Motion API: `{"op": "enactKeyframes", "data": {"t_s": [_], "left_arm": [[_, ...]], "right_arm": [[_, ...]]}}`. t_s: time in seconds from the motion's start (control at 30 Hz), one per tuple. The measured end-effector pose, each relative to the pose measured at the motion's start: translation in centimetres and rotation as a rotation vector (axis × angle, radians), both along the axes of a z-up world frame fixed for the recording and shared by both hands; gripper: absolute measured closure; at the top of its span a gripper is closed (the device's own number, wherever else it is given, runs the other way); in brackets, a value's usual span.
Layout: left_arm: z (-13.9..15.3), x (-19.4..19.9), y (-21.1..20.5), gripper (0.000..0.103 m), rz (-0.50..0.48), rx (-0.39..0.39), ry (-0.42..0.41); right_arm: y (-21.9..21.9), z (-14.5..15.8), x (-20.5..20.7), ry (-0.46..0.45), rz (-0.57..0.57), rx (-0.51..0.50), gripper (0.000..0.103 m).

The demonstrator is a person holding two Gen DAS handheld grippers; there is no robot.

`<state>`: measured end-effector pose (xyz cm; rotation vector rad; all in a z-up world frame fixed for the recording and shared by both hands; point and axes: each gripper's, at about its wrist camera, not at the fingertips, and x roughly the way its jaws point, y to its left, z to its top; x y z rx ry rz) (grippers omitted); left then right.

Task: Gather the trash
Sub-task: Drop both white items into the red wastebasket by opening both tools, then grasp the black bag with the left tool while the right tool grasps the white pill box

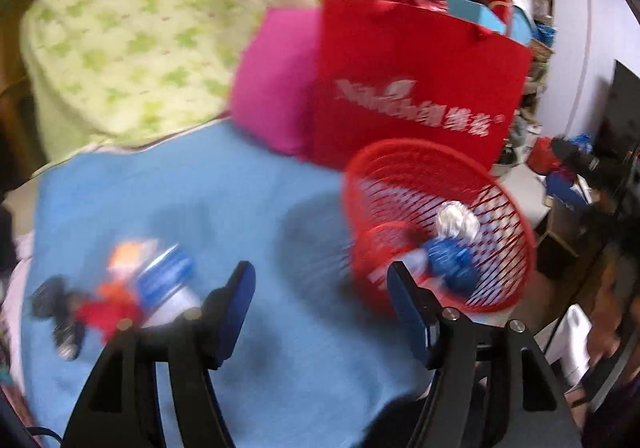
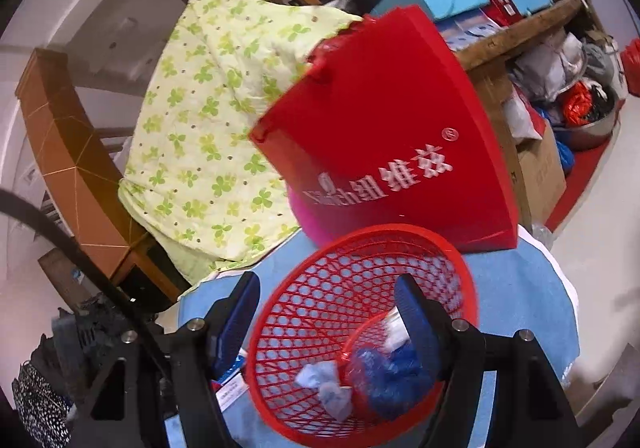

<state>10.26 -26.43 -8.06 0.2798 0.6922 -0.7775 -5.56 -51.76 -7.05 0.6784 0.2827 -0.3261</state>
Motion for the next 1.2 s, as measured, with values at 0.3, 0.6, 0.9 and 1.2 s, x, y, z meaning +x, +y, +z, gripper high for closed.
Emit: {"op": "enactKeyframes", "data": {"t_s": [0.3, 0.6, 0.9, 1.2], "left_arm": [[-2.3, 2.7, 16.9, 0.032, 0.334, 0.007, 0.022], [-4.5, 5.8, 28.6, 0.032, 0.627, -0.062, 0.056], [-7.2, 7.4, 30.6, 0.032, 0.700, -0.113, 0.111], [-7.9, 7.6, 30.7, 0.032, 0.715, -0.191, 0.130]], "right_arm": [[9.9, 3.6, 4.0, -0.047, 0.235, -0.120, 0.029], [18.5, 0.4, 11.8, 0.093, 0.466, -0.064, 0.029], [21.7, -6.0, 18.9, 0.307, 0.549, 0.044, 0.029], [22.6, -13.8, 27.4, 0.567, 0.490, 0.236, 0.029]]}}
